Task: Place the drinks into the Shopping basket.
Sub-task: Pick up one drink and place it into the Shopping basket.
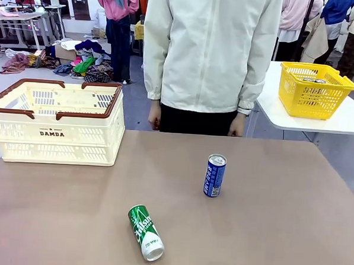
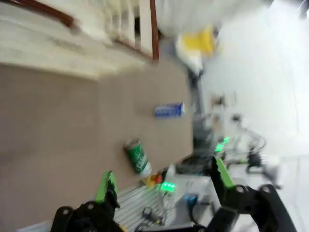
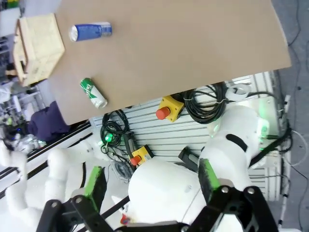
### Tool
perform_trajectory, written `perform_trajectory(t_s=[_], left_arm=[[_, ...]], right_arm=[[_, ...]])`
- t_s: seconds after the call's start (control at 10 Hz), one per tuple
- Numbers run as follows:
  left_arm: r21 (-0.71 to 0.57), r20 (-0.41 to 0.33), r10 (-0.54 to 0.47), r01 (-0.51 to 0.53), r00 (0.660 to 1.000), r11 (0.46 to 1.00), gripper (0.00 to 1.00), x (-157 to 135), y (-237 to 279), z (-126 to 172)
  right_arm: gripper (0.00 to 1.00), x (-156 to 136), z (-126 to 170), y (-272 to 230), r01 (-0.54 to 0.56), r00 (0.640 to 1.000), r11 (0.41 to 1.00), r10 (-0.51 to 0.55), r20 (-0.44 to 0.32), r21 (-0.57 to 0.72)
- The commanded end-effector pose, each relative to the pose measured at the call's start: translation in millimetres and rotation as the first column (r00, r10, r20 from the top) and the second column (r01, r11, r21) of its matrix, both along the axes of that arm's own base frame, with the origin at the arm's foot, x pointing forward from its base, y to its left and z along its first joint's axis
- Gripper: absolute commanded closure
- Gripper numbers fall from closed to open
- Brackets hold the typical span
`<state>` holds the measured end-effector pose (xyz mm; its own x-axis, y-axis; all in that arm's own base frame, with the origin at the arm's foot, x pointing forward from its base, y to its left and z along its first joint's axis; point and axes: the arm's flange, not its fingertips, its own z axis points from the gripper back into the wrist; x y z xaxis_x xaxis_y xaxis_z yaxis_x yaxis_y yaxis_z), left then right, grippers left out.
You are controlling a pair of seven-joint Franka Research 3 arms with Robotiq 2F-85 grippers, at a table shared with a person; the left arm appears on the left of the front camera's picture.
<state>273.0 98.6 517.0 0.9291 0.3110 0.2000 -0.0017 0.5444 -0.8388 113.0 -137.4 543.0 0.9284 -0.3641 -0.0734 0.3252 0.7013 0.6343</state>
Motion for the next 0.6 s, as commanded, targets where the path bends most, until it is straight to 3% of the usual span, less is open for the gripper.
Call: perform_trajectory(t_s=[0.0,0.1,0.2,0.3,0.4,0.5], left_arm=[[0.203,-0.128,-0.200,0.223,0.971,0.954,0.00,-12,-140,-59],[0.255,-0.205,-0.259,0.307,0.944,0.917,0.00,-15,-180,-86],[0.311,-0.171,-0.253,0.296,0.952,0.903,0.00,-24,-218,-118],[0.250,-0.223,-0.291,0.343,0.930,0.905,0.00,-35,-235,-136],[0.247,-0.213,-0.260,0.309,0.942,0.918,0.00,34,-177,-33],[0.247,-0.213,-0.260,0.309,0.942,0.918,0.00,34,-177,-33]], right_arm=[[0.00,-13,1,-5,-0.016,1.000,1.000,0.016,0.019,0.008],[0.00,-13,1,-5,-0.016,1.000,1.000,0.016,0.019,0.008],[0.00,-13,1,-5,-0.016,1.000,1.000,0.016,0.019,0.008],[0.00,-13,1,-5,-0.016,1.000,1.000,0.016,0.019,0.008],[0.00,-13,1,-5,-0.016,1.000,1.000,0.016,0.019,0.008],[0.00,-13,1,-5,-0.016,1.000,1.000,0.016,0.019,0.008]])
